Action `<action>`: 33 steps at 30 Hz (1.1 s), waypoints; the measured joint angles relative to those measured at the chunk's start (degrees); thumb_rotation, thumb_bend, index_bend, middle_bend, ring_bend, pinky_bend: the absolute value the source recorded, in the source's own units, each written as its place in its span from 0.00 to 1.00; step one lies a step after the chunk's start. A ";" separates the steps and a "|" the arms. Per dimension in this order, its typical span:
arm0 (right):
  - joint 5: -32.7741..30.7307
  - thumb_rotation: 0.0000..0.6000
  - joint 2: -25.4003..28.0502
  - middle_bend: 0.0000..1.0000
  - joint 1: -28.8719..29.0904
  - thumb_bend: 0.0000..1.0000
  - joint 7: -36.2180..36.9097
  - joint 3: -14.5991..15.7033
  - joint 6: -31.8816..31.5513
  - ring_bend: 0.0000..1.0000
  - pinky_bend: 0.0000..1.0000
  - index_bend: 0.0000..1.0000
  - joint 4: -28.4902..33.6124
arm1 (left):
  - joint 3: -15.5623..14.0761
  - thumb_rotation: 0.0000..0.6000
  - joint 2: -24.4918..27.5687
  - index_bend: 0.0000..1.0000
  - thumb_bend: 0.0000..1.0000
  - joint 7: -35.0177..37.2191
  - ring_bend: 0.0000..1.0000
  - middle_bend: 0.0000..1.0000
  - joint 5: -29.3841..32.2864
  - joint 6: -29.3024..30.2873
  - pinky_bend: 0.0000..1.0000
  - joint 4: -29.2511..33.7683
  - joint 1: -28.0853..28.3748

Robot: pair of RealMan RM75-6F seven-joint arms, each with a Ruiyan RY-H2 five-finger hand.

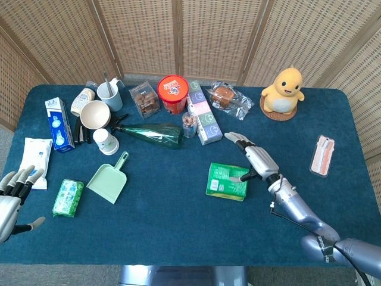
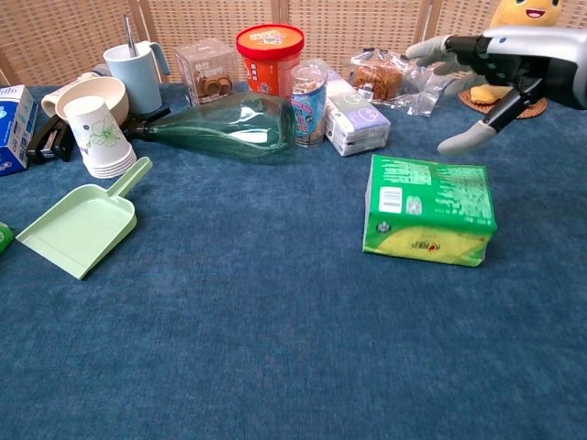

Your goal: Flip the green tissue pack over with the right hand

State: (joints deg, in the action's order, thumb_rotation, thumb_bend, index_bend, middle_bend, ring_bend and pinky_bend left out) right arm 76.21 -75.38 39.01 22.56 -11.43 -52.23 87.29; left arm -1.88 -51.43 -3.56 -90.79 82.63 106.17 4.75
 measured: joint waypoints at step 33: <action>11.15 1.00 -0.97 0.00 -25.32 0.00 -27.27 8.47 -39.66 0.00 0.07 0.04 -3.45 | 0.00 1.00 -1.42 0.00 0.04 -2.37 0.00 0.00 -1.68 -0.33 0.00 -1.03 0.79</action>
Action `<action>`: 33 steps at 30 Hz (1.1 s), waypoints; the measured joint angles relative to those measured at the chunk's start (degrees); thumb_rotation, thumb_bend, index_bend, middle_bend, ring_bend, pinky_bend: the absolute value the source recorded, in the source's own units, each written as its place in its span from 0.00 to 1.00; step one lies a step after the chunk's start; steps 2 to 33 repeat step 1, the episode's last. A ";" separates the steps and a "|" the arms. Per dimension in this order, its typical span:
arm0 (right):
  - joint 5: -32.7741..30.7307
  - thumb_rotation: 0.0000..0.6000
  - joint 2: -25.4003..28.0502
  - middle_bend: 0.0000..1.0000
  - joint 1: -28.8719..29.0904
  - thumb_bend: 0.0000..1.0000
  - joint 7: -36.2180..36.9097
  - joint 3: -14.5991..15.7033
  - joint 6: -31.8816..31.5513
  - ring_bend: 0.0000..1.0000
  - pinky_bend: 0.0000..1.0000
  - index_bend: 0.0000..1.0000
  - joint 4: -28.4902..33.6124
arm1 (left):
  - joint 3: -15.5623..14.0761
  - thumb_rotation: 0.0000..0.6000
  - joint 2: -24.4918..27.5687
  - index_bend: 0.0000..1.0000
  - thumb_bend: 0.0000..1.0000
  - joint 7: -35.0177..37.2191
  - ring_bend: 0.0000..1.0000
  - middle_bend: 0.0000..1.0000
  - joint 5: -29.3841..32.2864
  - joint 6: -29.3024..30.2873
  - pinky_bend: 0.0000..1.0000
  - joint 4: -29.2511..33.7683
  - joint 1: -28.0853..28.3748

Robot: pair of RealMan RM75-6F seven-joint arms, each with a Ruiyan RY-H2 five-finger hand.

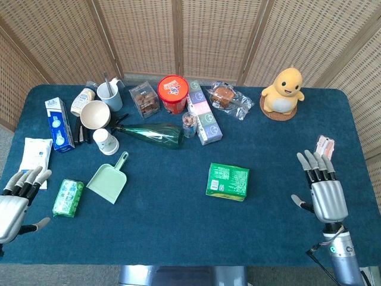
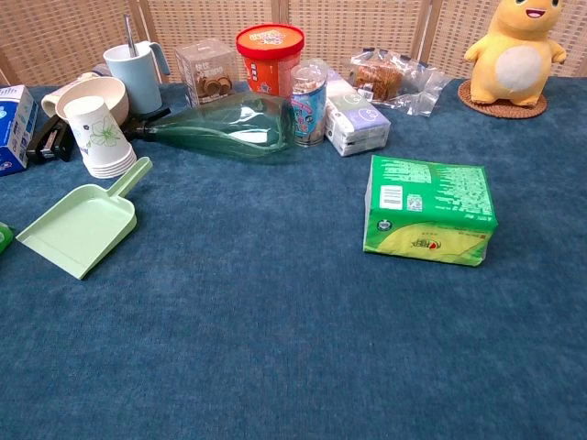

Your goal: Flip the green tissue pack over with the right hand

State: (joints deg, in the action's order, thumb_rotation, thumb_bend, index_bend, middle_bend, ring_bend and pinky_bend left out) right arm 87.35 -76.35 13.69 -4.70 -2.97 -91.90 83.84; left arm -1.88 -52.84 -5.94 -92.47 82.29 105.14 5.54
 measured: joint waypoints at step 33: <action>0.04 1.00 -0.02 0.00 -0.31 0.00 0.05 -0.14 -0.23 0.00 0.07 0.04 0.02 | 0.12 1.00 -0.14 0.00 0.04 -0.17 0.00 0.00 -0.05 0.13 0.00 -0.11 0.05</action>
